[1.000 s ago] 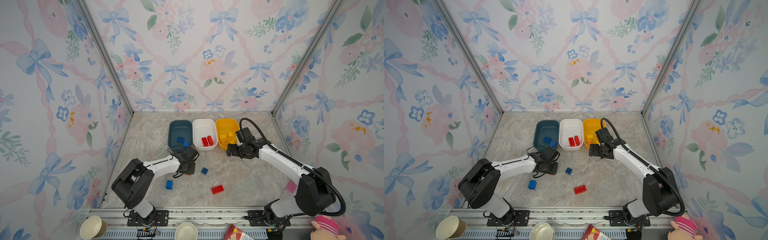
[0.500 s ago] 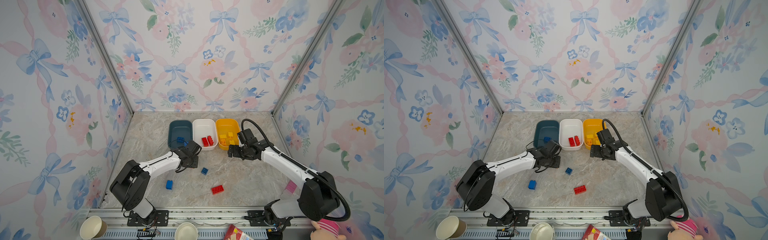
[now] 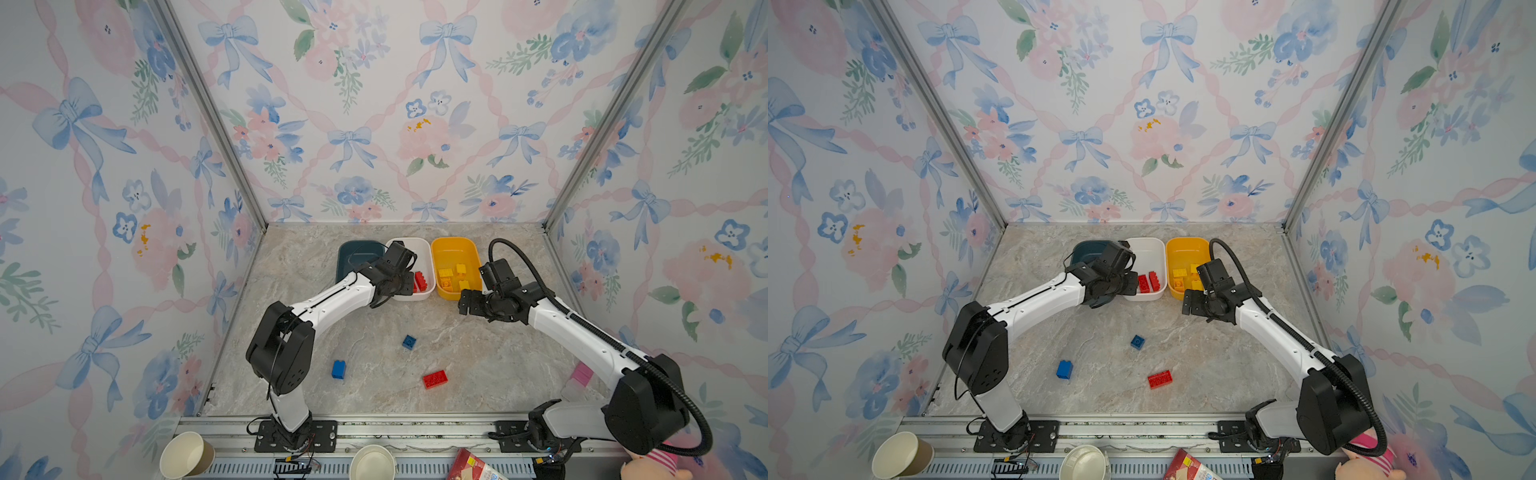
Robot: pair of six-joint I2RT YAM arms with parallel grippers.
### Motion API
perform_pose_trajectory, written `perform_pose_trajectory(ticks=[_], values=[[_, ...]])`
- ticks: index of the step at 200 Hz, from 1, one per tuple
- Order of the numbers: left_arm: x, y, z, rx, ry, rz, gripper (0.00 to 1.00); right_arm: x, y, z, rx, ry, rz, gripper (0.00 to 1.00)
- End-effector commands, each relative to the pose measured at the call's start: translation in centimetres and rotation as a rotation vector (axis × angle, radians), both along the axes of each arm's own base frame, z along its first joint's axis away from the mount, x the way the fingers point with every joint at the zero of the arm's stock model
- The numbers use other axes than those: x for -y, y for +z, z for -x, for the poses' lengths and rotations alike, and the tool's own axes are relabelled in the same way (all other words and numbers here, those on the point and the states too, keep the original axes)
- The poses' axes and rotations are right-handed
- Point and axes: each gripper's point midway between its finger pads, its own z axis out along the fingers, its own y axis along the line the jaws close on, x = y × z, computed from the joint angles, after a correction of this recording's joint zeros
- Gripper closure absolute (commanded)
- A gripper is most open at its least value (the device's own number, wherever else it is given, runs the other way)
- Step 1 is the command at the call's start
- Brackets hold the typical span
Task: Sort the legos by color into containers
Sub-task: 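Carry the red brick into the white bin and release it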
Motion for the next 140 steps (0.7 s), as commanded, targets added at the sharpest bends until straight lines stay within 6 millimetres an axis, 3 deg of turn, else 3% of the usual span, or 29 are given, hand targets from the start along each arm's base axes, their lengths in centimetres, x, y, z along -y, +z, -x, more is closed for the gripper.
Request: perform_pose_trajectory(ticks=[1, 27, 54, 99, 140], values=[[-0.5, -0.2, -2.4, 0.022, 0.012, -0.047, 0.73, 0.9, 0.1, 0.8, -0.008, -0.033, 0.015, 0.03], [-1.2, -1.7, -4.4, 0.016, 0.044, -0.079, 0.73, 1.0, 0.3, 0.8, -0.002, -0.04, 0.013, 0.03], [-1.8, -3.3, -5.2, -0.006, 0.058, -0.1, 0.73, 1.2, 0.3, 0.9, 0.001, -0.045, 0.015, 0.03], [-1.4, -4.2, -6.2, -0.008, 0.053, -0.112, 0.72, 1.2, 0.2, 0.8, -0.008, -0.045, 0.014, 0.03], [-1.3, -4.9, -6.4, -0.018, 0.056, -0.115, 0.58, 1.0, 0.2, 0.6, -0.015, -0.038, 0.011, 0.03]])
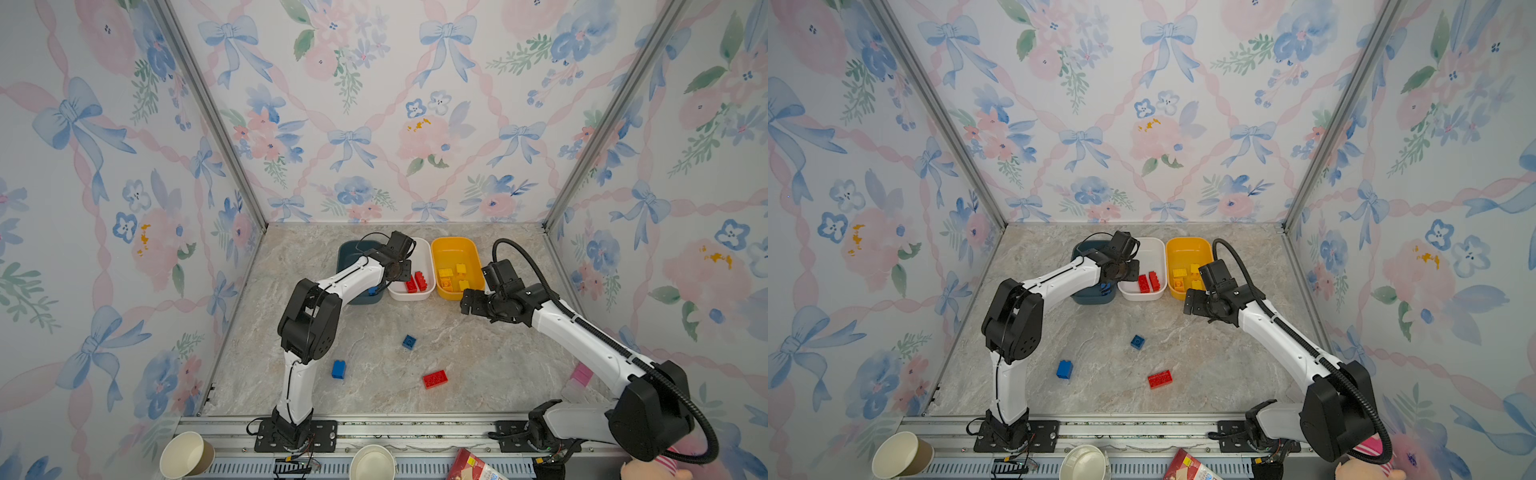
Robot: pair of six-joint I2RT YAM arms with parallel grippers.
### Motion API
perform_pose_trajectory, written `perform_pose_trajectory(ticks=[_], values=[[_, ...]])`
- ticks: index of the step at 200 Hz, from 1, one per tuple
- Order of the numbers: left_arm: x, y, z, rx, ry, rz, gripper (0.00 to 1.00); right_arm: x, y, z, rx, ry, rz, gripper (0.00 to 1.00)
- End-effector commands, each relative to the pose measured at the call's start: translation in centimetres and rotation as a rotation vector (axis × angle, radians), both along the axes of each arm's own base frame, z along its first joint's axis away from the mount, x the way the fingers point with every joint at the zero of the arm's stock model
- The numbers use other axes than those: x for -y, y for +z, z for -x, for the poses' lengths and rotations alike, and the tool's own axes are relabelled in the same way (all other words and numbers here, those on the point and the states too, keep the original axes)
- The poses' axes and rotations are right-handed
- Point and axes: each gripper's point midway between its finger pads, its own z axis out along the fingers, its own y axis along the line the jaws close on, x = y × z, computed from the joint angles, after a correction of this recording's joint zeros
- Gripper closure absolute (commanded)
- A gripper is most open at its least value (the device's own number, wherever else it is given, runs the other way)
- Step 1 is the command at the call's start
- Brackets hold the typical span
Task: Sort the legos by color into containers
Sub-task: 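Carry the red brick into the white bin and release it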
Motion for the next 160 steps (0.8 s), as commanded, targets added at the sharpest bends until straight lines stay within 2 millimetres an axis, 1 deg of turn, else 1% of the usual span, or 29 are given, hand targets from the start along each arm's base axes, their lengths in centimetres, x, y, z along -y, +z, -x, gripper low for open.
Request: perform_pose_trajectory(ticks=[1, 23, 41, 61, 101, 136, 160], values=[[-0.2, -0.4, -0.3, -0.005, 0.001, -0.021, 0.57, 0.4, -0.4, 0.4, -0.03, -0.011, 0.013, 0.03], [-0.2, -0.4, -0.2, -0.005, 0.001, -0.02, 0.49, 0.4, -0.4, 0.5, -0.034, -0.011, 0.013, 0.03], [-0.1, -0.2, -0.1, -0.005, -0.002, -0.016, 0.46, 0.3, -0.4, 0.6, -0.037, -0.007, 0.012, 0.03], [-0.1, 0.1, -0.1, -0.002, -0.004, -0.008, 0.44, 0.2, -0.6, 0.7, -0.042, 0.004, 0.012, 0.03], [0.0, 1.9, 0.2, 0.026, -0.014, 0.022, 0.41, -0.6, -0.9, 1.5, -0.061, 0.063, 0.028, 0.03], [0.0, 3.4, 1.1, 0.054, -0.027, 0.065, 0.39, -1.7, -1.5, 2.8, -0.081, 0.128, 0.05, 0.03], [-0.3, 3.9, 2.1, 0.064, -0.031, 0.098, 0.38, -2.6, -1.9, 4.1, -0.097, 0.18, 0.063, 0.03]])
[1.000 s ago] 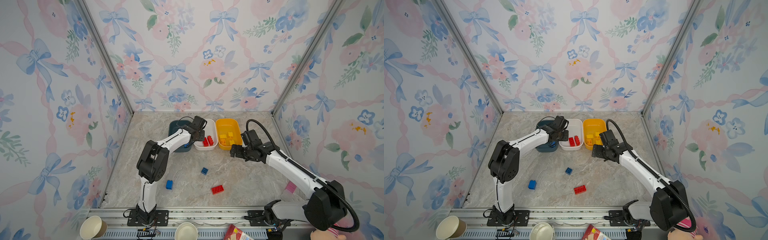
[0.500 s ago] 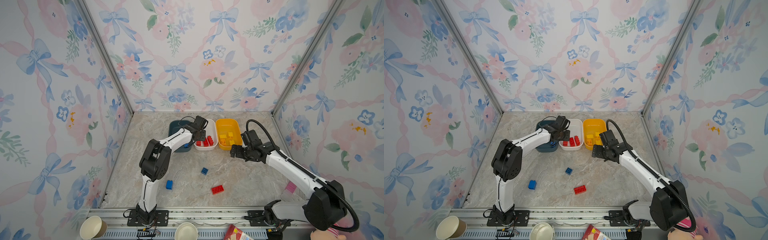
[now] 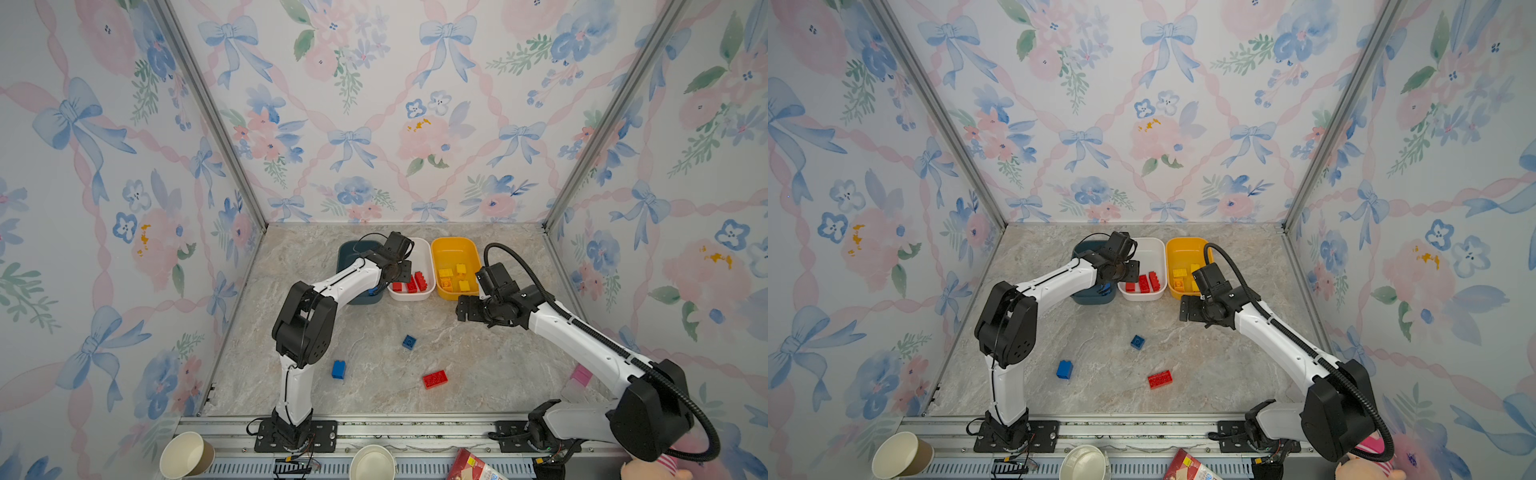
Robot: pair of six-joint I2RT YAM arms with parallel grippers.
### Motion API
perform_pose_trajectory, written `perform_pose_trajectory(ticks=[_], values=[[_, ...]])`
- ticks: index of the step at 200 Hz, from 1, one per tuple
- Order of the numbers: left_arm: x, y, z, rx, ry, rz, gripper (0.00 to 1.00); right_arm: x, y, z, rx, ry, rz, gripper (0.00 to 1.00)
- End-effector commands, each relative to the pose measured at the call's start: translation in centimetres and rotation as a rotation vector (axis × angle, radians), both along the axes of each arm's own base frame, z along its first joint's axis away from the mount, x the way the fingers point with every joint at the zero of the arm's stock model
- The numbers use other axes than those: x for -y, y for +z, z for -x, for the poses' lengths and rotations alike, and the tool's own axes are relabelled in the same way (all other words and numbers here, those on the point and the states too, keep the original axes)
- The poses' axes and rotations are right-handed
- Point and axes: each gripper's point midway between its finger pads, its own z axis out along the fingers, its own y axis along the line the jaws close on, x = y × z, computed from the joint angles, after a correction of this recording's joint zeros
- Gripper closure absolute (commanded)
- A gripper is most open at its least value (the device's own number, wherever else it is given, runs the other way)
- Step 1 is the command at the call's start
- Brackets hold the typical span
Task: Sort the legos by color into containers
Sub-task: 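Carry the red brick into the white bin and release it, then lower the right gripper onto the large red brick and grasp it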
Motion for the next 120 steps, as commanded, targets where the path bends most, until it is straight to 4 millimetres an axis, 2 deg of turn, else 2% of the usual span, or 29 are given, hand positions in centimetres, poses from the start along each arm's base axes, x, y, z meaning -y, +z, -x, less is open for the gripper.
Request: perform_pose_trajectory(ticks=[1, 62, 120], values=[[0.0, 2.3, 0.8, 0.042, -0.01, 0.064, 0.38, -0.4, -1.3, 2.1, -0.055, 0.067, 0.042, 0.03], [-1.0, 2.1, 3.6, 0.036, -0.009, 0.136, 0.37, -3.1, -3.3, 5.5, -0.095, 0.201, 0.071, 0.03], [-2.6, 2.6, 5.2, 0.053, 0.008, 0.189, 0.32, -5.9, -5.3, 9.0, -0.147, 0.322, 0.106, 0.03]])
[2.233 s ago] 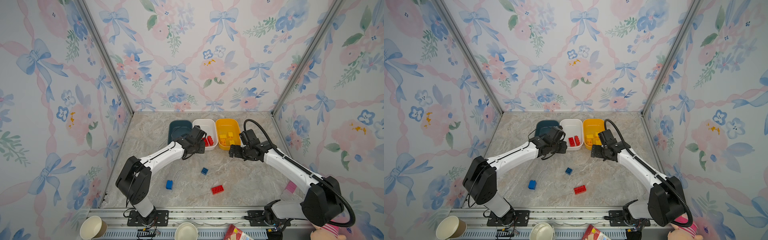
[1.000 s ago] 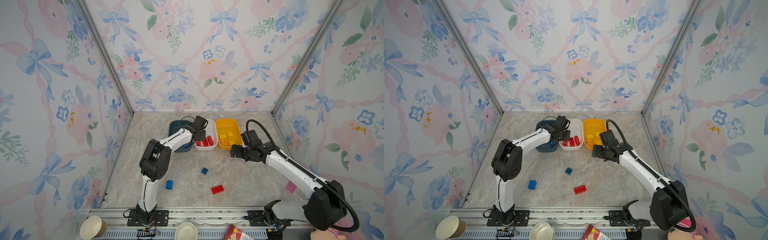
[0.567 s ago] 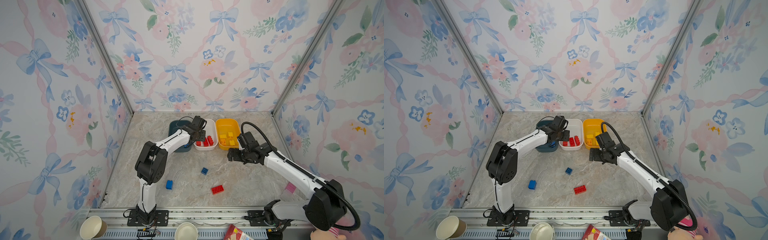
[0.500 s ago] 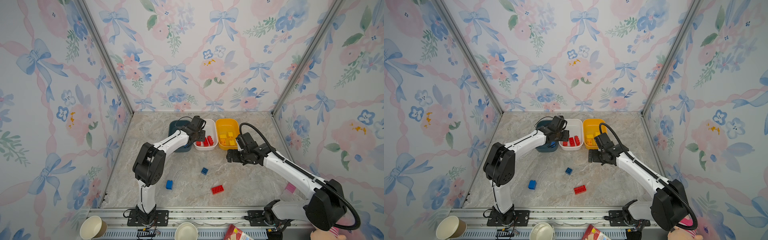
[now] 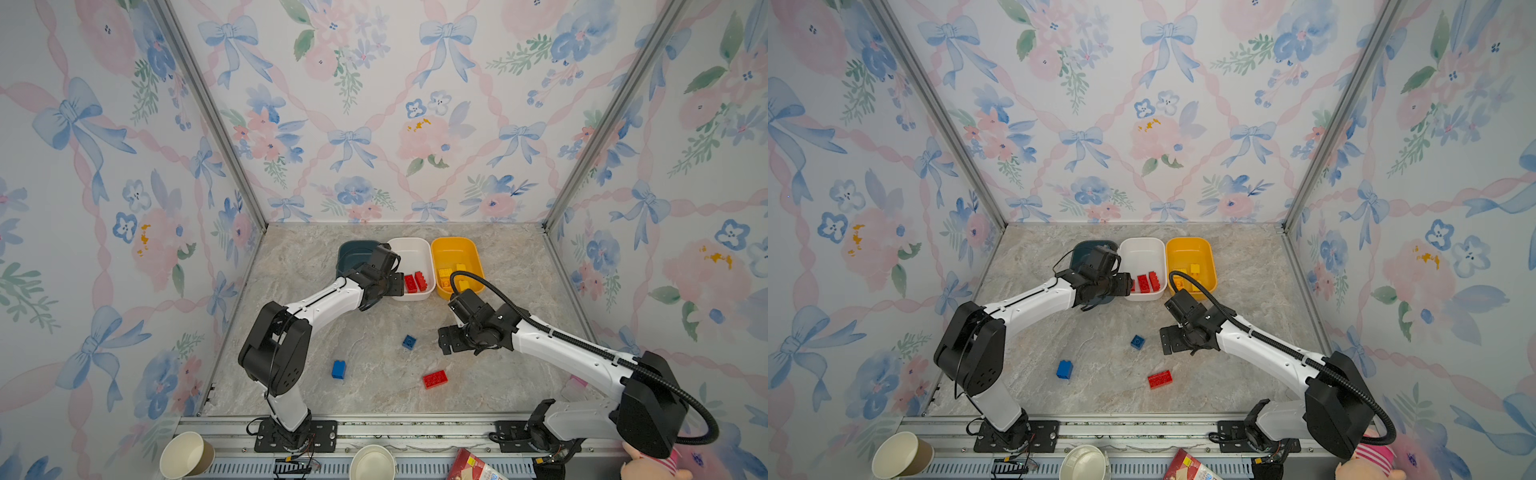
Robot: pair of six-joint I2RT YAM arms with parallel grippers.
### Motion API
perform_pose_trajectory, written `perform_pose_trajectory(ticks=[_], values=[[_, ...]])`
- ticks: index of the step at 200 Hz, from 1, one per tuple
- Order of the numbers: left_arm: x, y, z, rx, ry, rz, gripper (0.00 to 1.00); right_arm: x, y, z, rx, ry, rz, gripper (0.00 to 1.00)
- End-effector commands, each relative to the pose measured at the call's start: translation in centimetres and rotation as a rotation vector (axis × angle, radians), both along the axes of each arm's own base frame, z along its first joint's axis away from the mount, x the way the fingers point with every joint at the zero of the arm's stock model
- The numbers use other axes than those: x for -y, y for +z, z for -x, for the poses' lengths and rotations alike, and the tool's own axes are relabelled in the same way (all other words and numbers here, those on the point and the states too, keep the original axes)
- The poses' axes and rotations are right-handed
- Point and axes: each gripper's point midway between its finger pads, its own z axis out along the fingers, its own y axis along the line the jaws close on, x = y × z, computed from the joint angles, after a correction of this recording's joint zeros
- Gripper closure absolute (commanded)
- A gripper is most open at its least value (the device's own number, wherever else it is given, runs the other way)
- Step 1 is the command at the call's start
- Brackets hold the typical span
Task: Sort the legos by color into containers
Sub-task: 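Lower the right gripper onto the large red brick and grasp it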
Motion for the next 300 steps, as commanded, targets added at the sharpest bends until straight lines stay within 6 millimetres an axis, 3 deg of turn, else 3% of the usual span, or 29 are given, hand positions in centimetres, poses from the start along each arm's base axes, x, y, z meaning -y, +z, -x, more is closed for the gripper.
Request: perform_pose_trajectory(ticks=[1, 60, 113, 193, 250, 300], values=[[-0.4, 2.0, 0.0, 0.045, 0.015, 0.069, 0.32, -0.7, -1.2, 1.9, -0.042, 0.045, 0.034, 0.03], [-1.7, 2.3, 1.0, 0.057, 0.037, 0.127, 0.22, -3.9, -3.3, 5.2, -0.104, 0.142, 0.052, 0.03], [-2.8, 2.5, 1.8, 0.065, 0.05, 0.15, 0.16, -4.7, -5.2, 7.0, -0.152, 0.14, 0.113, 0.03], [-4.1, 2.3, 2.8, 0.067, 0.07, 0.151, 0.12, -5.5, -6.5, 7.4, -0.165, 0.13, 0.158, 0.0], [-5.0, 2.2, 3.0, 0.07, 0.085, 0.148, 0.11, -5.1, -6.6, 7.2, -0.165, 0.116, 0.19, 0.25], [-5.3, 2.2, 2.9, 0.072, 0.09, 0.149, 0.07, -5.2, -6.3, 7.2, -0.166, 0.115, 0.195, 0.32]])
